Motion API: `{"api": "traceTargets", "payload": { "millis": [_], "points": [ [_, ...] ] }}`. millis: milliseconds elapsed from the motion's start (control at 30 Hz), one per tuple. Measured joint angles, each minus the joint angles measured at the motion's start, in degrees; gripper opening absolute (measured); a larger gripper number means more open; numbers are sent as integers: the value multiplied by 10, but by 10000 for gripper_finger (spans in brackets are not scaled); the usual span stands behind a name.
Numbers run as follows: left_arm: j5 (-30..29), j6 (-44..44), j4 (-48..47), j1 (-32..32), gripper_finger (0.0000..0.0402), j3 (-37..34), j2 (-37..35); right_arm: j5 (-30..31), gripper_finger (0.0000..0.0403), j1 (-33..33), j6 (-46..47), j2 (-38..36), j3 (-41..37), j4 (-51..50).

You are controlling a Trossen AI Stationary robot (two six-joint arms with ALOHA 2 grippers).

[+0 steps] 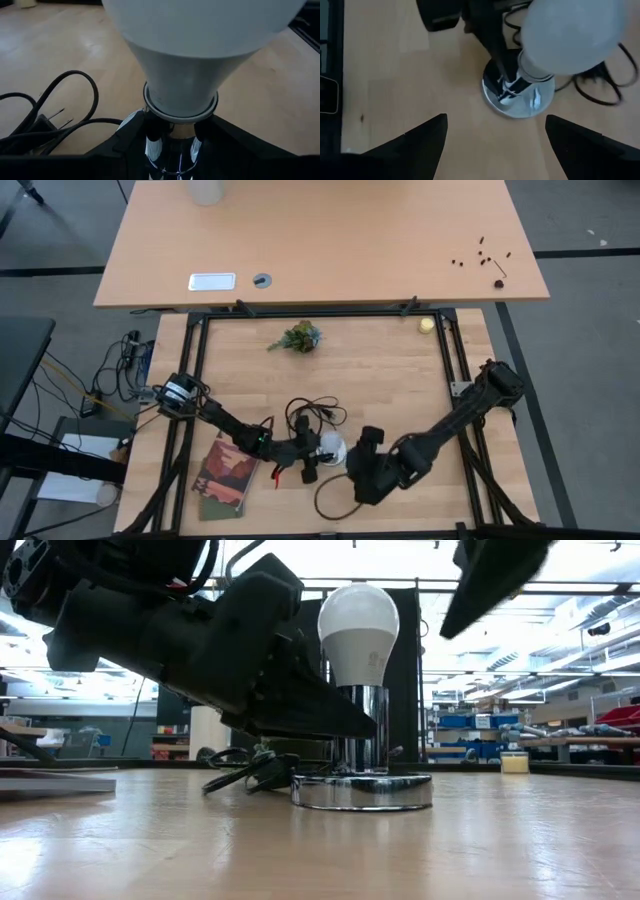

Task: Screw lightbulb
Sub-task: Insert the white lightbulb into the lamp socket

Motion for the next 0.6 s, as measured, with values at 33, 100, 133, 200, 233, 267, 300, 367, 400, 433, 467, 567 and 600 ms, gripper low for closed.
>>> {"api": "traceTargets", "payload": {
  "millis": [33, 100, 133, 200, 233, 267, 300, 367, 400, 433, 467, 567, 600],
  "points": [
    [6, 9, 1, -1, 189, 0, 0, 11, 346, 5, -2, 0, -18, 28],
    [17, 23, 1, -5, 189, 0, 0, 41, 346, 15, -13, 0, -57, 86],
    [21, 26, 1, -7, 188, 0, 0, 62, 345, 20, -16, 0, -75, 107],
    [24, 32, 1, -11, 188, 0, 0, 109, 345, 26, -21, -1, -109, 149],
    [24, 39, 1, -12, 188, 0, 0, 126, 345, 28, -25, -3, -125, 175],
    [24, 41, 2, -14, 188, 0, 0, 141, 345, 29, -30, -7, -143, 208],
    [23, 41, 3, -14, 188, 0, 0, 152, 345, 29, -43, -11, -160, 247],
    [23, 42, 6, -14, 188, 0, 0, 155, 345, 28, -74, -15, -193, 339],
    [23, 42, 7, -14, 188, 0, 0, 155, 345, 26, -94, -15, -209, 385],
    [23, 42, 8, -14, 188, 0, 0, 155, 345, 24, -115, -15, -222, 426],
    [23, 42, 8, -14, 188, 0, 1, 155, 345, 22, -134, -15, -233, 462],
    [23, 43, 9, -14, 188, 0, 1, 158, 345, 11, -176, -15, -263, 534],
    [22, 42, 9, -14, 188, 0, 1, 159, 345, 6, -186, -15, -269, 547]
  ]
}}
